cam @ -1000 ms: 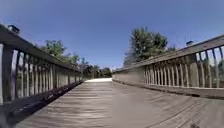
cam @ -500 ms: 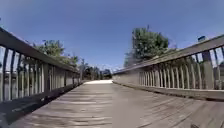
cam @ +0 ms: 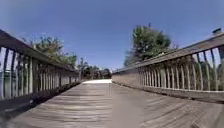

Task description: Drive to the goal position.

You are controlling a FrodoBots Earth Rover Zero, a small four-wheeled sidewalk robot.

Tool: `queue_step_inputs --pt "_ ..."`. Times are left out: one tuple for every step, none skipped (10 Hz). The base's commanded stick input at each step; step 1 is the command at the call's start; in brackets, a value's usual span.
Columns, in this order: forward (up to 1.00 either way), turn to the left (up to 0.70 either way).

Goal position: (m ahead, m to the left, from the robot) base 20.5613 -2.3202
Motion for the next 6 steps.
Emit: queue_step_inputs --pt "0.7 0.0" --pt "0.7 0.0" --pt "0.7 0.0" --pt "0.7 0.0" --pt "0.7 0.0" --pt "0.7 0.0"
